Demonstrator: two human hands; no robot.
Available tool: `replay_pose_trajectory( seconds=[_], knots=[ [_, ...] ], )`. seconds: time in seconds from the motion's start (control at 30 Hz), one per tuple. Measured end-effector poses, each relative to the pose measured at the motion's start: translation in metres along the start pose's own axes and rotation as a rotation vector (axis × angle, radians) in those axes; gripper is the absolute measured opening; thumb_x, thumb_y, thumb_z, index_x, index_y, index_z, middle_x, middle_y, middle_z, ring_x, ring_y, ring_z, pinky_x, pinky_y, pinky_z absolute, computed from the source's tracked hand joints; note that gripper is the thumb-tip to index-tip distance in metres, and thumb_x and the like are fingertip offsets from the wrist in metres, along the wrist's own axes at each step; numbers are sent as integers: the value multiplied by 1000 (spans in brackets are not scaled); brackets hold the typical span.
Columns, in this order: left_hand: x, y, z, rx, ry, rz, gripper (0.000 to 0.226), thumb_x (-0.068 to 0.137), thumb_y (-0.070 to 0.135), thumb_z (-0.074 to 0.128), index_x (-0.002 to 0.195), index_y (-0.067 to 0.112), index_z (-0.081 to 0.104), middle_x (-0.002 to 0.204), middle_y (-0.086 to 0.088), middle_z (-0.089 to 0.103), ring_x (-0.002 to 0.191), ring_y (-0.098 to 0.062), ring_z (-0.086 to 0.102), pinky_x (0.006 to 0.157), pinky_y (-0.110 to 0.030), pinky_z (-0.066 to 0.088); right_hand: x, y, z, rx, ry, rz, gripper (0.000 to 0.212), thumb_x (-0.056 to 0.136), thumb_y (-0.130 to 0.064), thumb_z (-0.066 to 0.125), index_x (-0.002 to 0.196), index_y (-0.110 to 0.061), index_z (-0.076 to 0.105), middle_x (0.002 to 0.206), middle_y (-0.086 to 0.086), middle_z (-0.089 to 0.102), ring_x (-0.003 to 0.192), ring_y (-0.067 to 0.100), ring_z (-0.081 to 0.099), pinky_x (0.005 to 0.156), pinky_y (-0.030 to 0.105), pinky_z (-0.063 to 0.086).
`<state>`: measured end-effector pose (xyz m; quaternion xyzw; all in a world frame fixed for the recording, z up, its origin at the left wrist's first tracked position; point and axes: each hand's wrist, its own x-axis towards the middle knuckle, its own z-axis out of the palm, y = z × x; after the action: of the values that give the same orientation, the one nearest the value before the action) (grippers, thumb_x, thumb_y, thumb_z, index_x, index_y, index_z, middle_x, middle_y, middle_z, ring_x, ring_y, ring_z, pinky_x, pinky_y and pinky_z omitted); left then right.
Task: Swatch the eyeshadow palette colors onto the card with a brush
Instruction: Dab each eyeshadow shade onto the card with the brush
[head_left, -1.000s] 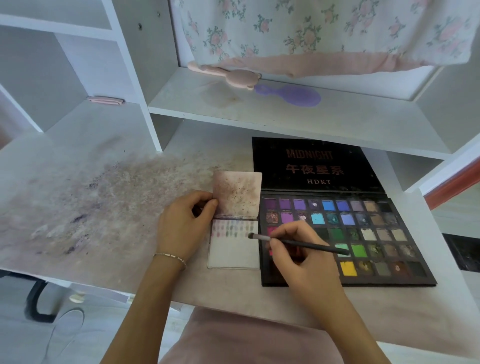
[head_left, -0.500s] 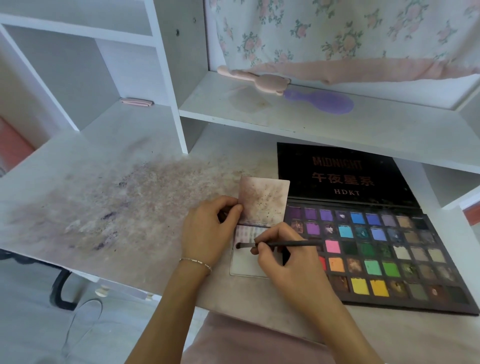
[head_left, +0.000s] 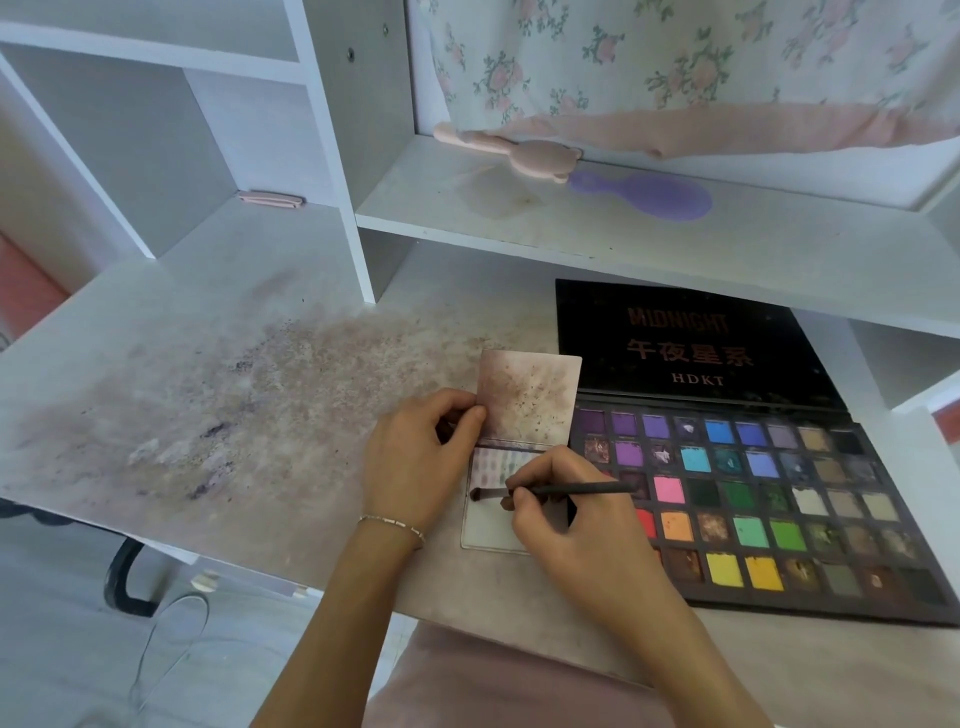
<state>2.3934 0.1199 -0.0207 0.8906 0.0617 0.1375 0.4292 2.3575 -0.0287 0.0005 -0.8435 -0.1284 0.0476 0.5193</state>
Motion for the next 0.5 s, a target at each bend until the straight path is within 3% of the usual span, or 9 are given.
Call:
replay_pose_trajectory(
  seconds=[0.5],
  knots=[
    [0,0,0,9,-13,3,10,84,25,60,85,25,70,77,9,67,74,-11,59,70,-32,48,0,-1,0,-10,-16,8,16,80,-10,57,76,-26,56,82,-9,62,82,2,56,71,15,46]
  ],
)
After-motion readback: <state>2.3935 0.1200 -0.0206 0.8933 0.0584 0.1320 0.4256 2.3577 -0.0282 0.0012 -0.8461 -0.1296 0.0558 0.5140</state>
